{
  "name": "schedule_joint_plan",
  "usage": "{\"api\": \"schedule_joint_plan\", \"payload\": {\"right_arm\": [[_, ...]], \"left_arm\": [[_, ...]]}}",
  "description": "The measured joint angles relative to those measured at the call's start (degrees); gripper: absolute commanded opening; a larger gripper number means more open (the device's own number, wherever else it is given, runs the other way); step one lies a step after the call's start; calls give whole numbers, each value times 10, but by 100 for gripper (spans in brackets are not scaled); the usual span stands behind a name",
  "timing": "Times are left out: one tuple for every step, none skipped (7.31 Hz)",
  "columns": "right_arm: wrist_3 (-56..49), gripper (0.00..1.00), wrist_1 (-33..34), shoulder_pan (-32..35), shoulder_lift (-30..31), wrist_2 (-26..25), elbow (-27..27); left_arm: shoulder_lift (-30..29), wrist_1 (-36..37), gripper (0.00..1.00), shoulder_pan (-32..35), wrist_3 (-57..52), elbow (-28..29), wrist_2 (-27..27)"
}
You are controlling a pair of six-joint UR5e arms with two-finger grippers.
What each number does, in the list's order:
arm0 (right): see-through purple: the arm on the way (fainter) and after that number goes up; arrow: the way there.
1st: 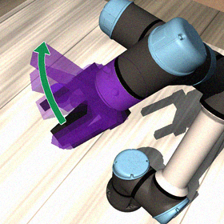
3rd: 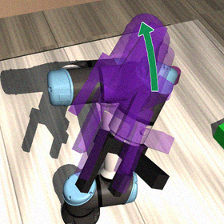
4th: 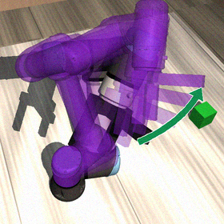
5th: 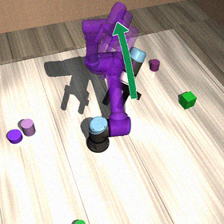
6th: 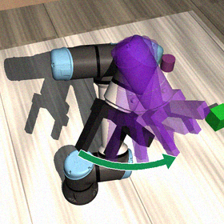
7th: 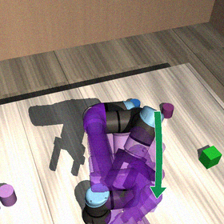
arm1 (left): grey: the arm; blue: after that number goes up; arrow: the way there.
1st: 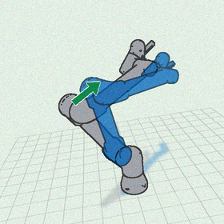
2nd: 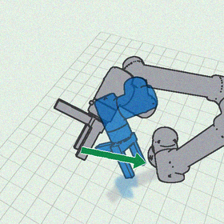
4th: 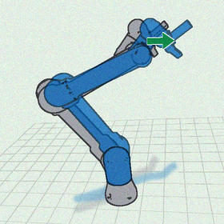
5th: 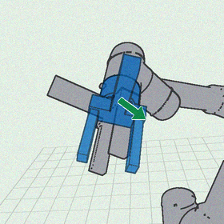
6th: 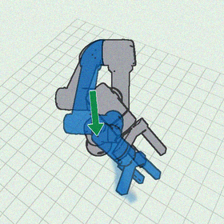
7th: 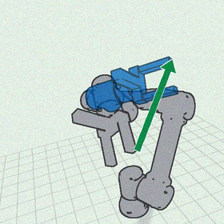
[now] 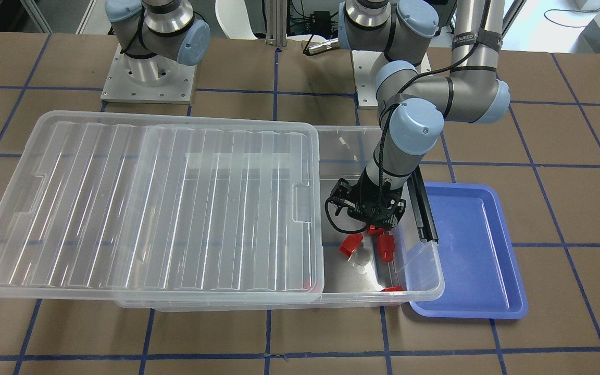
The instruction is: Place red block in blue tray from box
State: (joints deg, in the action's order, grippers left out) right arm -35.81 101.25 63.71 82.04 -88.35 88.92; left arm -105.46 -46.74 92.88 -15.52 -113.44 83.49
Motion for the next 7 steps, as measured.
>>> {"api": "schedule_joint_plan", "payload": {"right_arm": [[2,100,-67,0,15,2,-46],[4,100,-117,0,40,2,-72],[7,100,-144,0,66,1,-75],[17,100,-155,3,81,1,-68],[52,100,-156,18,88,2,-62],[108,100,-150,54,89,1,-60],[166,100,-139,104,84,-3,-59]], "left_arm": [[-12,14,100,0,-1,0,0],[-19,23,100,-2,-1,1,0],[-24,29,100,-4,-1,1,-1],[-28,32,100,-5,-1,1,-1],[-32,35,100,-6,-1,1,-3],[-37,37,100,-8,0,2,-11],[-41,38,100,-11,2,4,-27]]}}
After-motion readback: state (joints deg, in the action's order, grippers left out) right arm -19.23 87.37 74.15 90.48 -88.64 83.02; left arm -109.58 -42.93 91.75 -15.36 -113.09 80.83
